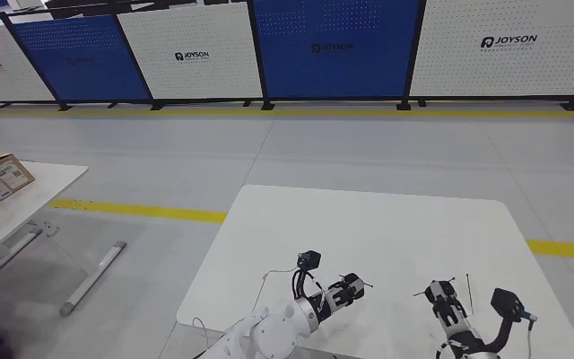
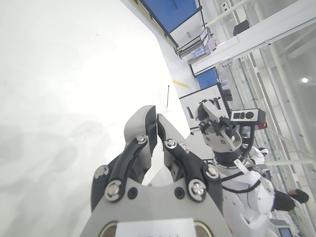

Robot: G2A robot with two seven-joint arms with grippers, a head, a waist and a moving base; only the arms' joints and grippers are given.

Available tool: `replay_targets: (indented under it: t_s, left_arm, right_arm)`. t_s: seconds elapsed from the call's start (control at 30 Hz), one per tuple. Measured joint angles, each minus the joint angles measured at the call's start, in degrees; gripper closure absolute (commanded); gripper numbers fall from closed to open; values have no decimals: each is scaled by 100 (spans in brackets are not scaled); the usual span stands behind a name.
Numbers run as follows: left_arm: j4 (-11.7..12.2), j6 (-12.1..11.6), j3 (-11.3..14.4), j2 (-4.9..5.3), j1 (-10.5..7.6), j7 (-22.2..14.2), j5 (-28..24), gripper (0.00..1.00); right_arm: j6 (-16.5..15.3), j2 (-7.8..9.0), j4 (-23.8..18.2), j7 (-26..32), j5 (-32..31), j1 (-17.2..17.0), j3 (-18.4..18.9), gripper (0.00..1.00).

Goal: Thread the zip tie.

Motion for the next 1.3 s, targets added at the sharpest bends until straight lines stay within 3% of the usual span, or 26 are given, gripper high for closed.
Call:
replay_targets:
  t_s: [0.13,0.47,0.73,0.9,1.0,1.3]
  left_arm:
    - [0,0,0,0,0,0,0,100]
    - [0,0,0,0,0,0,0,100]
    - [0,0,0,0,0,0,0,100]
    - [0,0,0,0,0,0,0,100]
    - [0,0,0,0,0,0,0,100]
    - [0,0,0,0,0,0,0,100]
  right_arm:
    - [127,-7,157,60,-212,62,-181,100]
    - [78,-15,145,16,-119,85,-164,100]
    - [-988,-65,324,-642,1053,-141,75,100]
    - [-1744,-44,512,-395,1419,-190,231,100]
    - [-2195,1,799,255,1501,-95,279,100]
    - [-2198,6,858,378,1512,-58,303,100]
